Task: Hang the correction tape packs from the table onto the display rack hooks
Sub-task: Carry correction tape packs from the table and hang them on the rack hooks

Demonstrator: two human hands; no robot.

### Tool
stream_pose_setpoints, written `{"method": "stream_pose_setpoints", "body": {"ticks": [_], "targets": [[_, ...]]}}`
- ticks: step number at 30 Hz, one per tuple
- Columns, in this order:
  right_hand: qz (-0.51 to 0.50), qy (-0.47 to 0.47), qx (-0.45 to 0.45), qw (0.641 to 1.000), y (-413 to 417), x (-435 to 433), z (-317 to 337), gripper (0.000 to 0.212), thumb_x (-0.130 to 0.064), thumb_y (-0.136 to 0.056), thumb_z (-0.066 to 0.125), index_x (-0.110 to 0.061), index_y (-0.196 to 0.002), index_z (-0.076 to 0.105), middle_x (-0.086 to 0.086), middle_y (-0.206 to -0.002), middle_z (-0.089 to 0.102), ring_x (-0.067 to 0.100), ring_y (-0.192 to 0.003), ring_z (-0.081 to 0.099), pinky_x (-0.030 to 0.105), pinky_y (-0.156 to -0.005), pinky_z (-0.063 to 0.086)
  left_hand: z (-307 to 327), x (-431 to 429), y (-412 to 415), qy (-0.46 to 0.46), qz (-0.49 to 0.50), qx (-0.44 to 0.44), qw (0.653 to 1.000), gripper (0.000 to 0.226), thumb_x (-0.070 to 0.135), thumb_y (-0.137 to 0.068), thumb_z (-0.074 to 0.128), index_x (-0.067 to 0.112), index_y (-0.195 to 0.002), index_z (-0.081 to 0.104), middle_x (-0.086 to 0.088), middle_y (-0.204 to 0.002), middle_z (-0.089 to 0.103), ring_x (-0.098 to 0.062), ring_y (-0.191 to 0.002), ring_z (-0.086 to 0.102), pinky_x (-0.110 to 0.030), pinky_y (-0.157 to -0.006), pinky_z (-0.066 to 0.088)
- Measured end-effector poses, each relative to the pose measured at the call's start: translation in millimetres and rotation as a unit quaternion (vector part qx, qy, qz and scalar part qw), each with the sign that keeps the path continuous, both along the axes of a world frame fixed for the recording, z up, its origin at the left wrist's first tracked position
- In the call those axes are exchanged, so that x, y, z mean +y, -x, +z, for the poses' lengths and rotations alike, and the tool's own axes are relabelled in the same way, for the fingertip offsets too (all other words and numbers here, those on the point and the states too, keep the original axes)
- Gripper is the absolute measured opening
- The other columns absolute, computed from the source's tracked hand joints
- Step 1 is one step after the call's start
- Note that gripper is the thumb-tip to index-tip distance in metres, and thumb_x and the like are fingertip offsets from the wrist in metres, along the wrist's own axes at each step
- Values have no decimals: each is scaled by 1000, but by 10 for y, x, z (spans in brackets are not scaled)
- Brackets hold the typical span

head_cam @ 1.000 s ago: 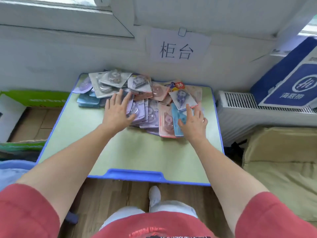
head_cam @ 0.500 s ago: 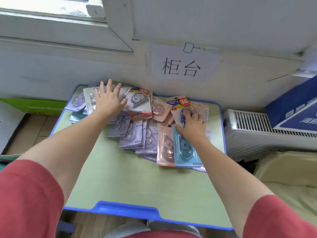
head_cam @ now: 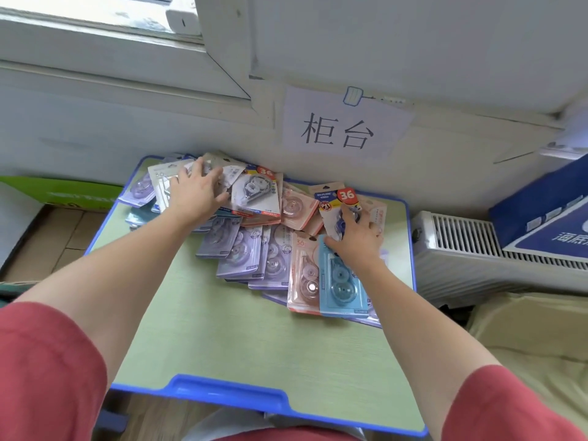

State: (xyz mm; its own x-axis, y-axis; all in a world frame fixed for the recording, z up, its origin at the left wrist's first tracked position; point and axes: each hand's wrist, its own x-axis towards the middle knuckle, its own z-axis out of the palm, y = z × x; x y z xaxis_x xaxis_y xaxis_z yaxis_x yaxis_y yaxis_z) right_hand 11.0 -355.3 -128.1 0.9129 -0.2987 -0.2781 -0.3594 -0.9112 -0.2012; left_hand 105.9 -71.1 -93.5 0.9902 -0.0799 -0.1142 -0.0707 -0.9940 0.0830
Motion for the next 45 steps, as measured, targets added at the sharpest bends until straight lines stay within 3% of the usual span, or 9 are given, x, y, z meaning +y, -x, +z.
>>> {"method": "stream_pose_setpoints", "body": {"ticks": [9, 16, 29, 45], "targets": [[-47, 15, -56, 997, 329, 194, 128, 82, -52, -85, 61, -26, -151, 20, 18, -153, 19, 41, -136, 23, 51, -103, 31, 51, 176, 502, 27, -1, -58, 998, 61, 41, -94, 53, 23, -148, 30, -12, -158, 16, -39, -140, 20, -46, -111, 18], [-77, -3, -55, 996, 946, 614, 187, 81, -53, -87, 59, -27, -152, 18, 16, -152, 16, 40, -134, 24, 50, -106, 30, 64, 488, 1010, 30, -48, -31, 998, 59, 43, -97, 46, 28, -150, 26, -6, -160, 7, -36, -142, 14, -42, -111, 18], [-122, -2, -44, 992, 2450, 1474, 71, 78, -46, -87, 59, -26, -151, 19, 15, -151, 19, 36, -130, 30, 47, -102, 34, -48, 1053, 2255, 9, -112, -5, 994, 58, 45, -97, 43, 27, -150, 26, -8, -159, 11, -38, -140, 19, -44, -110, 20], [-162, -24, -58, 985, 4609, 1593, -229, 79, -53, -89, 56, -28, -152, 16, 11, -152, 17, 32, -129, 29, 43, -99, 35, -415, 1040, 4262, 31, -148, 6, 988, 61, 40, -95, 50, 27, -150, 26, -10, -157, 18, -41, -137, 24, -52, -108, 26]]}}
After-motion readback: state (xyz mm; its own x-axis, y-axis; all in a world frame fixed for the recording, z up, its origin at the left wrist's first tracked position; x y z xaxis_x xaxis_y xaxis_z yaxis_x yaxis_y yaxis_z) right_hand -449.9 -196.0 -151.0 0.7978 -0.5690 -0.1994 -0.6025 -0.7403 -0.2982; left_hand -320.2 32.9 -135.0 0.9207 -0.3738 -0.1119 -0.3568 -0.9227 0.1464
